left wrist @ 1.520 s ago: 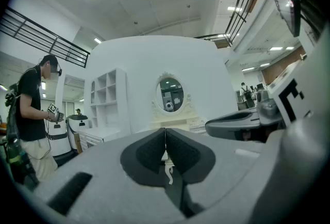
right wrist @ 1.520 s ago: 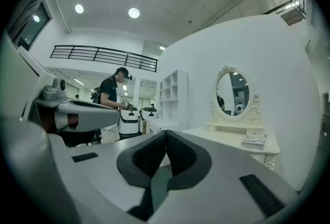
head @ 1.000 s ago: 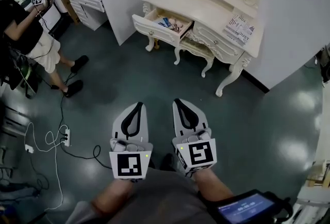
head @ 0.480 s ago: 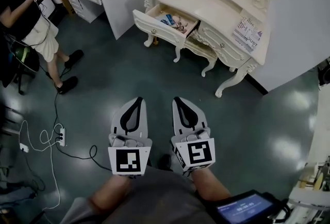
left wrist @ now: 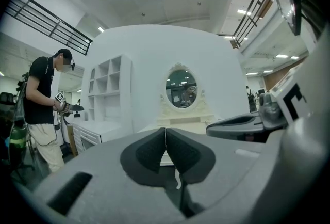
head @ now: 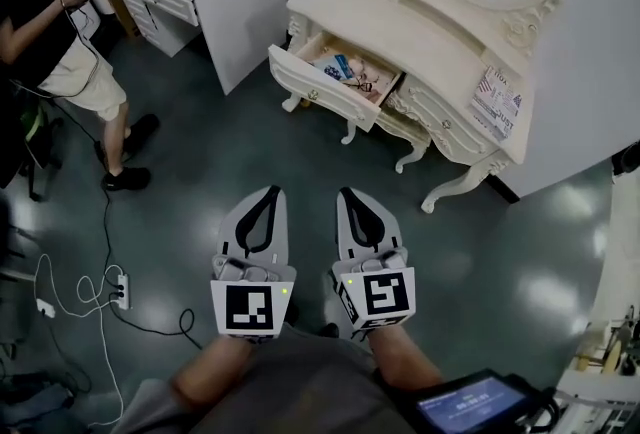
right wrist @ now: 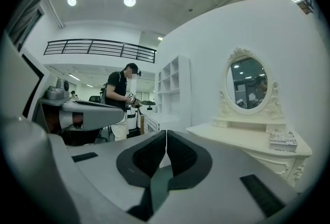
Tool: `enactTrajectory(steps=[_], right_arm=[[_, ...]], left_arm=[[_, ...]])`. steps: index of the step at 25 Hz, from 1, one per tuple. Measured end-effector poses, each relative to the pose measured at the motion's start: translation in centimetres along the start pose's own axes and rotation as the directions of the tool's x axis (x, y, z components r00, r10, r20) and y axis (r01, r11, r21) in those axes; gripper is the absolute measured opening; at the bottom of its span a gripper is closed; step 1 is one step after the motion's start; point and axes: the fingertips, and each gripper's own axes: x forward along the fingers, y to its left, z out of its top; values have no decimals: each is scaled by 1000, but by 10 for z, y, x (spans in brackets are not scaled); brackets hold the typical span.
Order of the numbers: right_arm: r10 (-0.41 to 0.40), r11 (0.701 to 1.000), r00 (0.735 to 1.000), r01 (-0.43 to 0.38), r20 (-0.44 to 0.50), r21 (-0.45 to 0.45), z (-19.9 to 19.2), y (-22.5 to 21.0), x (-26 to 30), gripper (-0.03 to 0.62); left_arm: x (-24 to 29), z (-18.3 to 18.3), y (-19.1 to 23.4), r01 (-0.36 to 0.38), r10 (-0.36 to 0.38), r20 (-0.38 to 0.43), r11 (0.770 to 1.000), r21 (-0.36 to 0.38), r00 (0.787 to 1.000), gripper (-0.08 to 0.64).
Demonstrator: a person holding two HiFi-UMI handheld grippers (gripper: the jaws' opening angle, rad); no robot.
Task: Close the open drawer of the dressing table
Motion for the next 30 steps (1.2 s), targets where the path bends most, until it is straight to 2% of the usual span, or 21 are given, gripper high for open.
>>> enactTrajectory(steps=[9,14,19,24,30], right_arm=[[-71,997,997,71,27,-16,30,-6,66,15],[-100,995,995,101,26,-27,37,-18,83,15],[-113,993,994,113,11,-16,28,-31,102,15],[-124,992,992,124,-1,14,16,-61,135,15],[-146,987,989,146,-9,63,10,-115,196,15]], left_arm=[[50,16,55,64,-65,29,998,11,997,17],[70,20,63,84,-85,38,996,18,996,17],[90,6,66,96,-96,6,995,10,995,17],[133,-7,67,112,-111,-38,993,31,993,17],[210,-11,77,126,-122,-65,990,66,990,16]])
